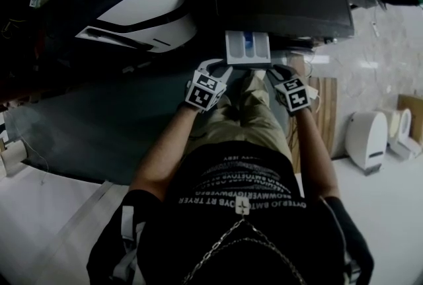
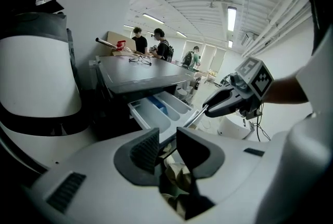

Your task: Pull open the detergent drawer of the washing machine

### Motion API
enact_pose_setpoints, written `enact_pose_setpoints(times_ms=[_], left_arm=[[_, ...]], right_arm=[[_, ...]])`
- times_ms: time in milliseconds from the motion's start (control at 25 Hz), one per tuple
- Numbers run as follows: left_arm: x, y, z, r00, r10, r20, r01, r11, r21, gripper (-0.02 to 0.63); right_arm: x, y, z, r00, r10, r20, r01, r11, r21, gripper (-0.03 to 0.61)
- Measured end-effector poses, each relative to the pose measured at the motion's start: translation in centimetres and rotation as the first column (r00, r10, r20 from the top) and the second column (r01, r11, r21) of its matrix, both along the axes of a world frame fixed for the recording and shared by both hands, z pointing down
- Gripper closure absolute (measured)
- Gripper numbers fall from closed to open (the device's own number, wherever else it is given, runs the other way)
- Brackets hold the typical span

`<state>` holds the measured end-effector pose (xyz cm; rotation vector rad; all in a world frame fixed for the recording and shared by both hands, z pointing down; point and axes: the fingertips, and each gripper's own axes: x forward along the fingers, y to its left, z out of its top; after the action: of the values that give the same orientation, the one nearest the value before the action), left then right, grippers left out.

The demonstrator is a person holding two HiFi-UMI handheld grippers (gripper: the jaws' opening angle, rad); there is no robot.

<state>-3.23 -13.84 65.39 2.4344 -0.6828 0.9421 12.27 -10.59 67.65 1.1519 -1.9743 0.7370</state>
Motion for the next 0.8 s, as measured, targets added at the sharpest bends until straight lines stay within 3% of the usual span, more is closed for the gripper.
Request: enact_pose_setpoints(times_ms=[480, 800], left_arm=[[0.0, 1.9, 0.1, 1.000, 0.015, -0.011, -0.016, 0.999, -0.037, 0.511], [-0.1, 2.2, 0.0, 0.999, -0.045, -0.025, 0.044, 0.998, -0.047, 0.512]], right_arm=[[0.1, 1.8, 0.4, 1.000, 0.012, -0.007, -0.012, 1.000, -0.010, 0.476], [-0.1, 2.4, 0.2, 1.000, 0.001, -0.009, -0.001, 0.999, -0.033, 0.477]])
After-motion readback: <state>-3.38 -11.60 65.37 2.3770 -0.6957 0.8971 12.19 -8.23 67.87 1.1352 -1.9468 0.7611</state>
